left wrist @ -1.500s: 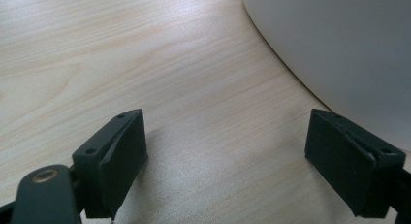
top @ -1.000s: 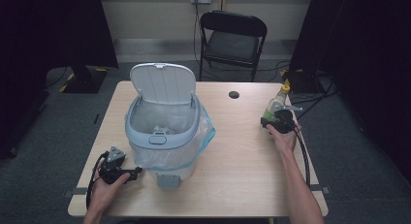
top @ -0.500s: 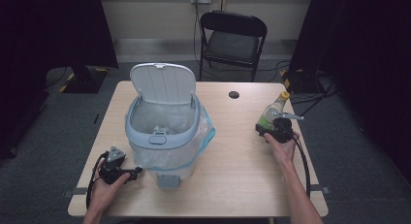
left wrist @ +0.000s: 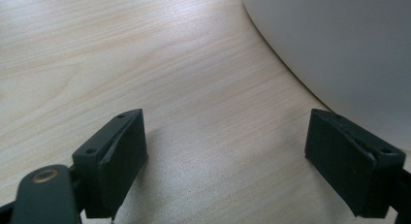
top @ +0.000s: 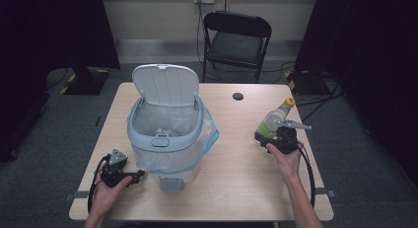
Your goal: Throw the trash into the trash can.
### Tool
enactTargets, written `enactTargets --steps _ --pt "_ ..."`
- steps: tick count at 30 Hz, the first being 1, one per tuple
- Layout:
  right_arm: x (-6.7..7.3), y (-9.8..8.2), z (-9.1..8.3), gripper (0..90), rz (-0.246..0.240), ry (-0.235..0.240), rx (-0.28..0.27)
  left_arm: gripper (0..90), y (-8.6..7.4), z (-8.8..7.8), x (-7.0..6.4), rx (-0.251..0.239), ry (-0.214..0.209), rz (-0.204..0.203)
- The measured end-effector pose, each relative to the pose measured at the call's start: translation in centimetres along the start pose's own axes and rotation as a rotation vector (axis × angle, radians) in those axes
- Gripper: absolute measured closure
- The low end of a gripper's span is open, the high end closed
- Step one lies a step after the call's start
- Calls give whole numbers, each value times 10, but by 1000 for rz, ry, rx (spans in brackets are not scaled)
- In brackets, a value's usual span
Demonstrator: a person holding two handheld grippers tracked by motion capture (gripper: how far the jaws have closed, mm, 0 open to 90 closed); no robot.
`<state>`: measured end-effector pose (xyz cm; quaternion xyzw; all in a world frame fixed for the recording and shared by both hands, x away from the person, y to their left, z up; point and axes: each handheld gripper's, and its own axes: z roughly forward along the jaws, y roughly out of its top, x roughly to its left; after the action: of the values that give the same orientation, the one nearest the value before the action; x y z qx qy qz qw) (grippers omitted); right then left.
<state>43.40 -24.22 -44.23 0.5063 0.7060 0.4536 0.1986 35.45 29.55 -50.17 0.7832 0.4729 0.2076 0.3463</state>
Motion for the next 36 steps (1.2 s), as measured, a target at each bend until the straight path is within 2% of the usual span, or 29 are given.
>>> enactTargets --steps 5,9,15,26,28,31,36 --pt "15 3 -9 279 -19 35 -8 144 0 0 0 0 0 1" --pt "26 8 -18 279 -17 74 -33 144 0 0 0 0 0 0" --pt "48 17 -32 278 -78 111 -47 144 0 0 0 0 0 0" --pt "81 36 -60 278 -124 188 -102 144 0 0 0 0 0 1" --pt "85 40 -65 278 -138 212 -105 144 0 0 0 0 0 0" --pt "88 46 -71 278 -129 244 -114 144 0 0 0 0 0 0" --pt "96 54 -82 278 -156 256 -127 144 0 0 0 0 0 0"
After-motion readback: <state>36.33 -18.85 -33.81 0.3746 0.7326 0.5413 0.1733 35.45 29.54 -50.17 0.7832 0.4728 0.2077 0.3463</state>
